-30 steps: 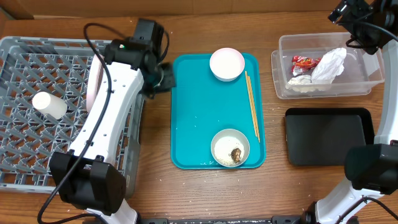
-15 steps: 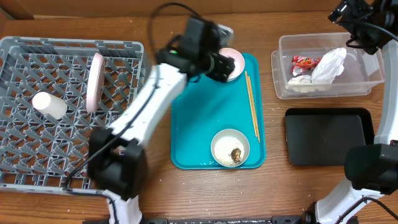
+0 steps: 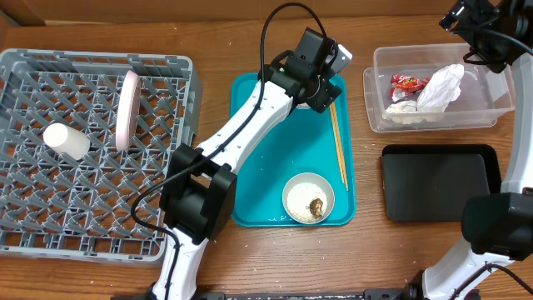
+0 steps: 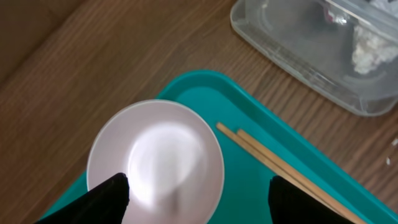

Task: Sort waste into correct bins and load items into the dishwasher
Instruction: 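Grasp the rim of the small white bowl with the left gripper, then carry the white bowl to the rack's back-left corner, then lower the bowl into the rack and release it with the left gripper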

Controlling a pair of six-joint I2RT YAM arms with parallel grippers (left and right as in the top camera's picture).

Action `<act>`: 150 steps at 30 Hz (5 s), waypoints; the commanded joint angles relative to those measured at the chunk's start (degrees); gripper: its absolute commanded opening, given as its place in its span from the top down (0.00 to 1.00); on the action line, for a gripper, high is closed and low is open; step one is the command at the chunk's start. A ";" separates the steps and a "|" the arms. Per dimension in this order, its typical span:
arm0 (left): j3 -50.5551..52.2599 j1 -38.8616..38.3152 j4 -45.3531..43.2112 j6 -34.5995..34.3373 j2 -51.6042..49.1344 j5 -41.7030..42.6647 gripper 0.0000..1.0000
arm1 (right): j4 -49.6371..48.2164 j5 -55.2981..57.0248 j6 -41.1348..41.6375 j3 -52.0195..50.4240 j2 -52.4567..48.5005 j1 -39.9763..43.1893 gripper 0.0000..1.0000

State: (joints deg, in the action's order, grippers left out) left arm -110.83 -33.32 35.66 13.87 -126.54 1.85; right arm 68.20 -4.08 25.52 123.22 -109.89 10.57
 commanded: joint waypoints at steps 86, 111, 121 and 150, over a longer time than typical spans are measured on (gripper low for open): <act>-37.40 70.05 15.67 -45.81 -24.11 74.44 0.96 | -0.22 0.17 0.46 0.61 1.07 0.11 0.00; -37.42 77.02 29.07 -36.52 -24.09 65.46 0.78 | -0.22 0.17 0.46 0.61 1.07 0.11 0.00; -37.48 82.09 32.37 -35.63 -22.34 63.39 0.65 | -0.22 0.17 0.46 0.61 1.07 0.11 0.00; -37.22 60.70 37.55 -26.73 -12.85 -0.52 0.96 | -0.22 0.17 0.46 0.61 1.07 0.11 0.00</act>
State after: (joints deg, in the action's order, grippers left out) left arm -147.70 26.92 73.71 -12.05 -140.38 21.54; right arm 68.16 -4.10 25.56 123.22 -109.86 10.57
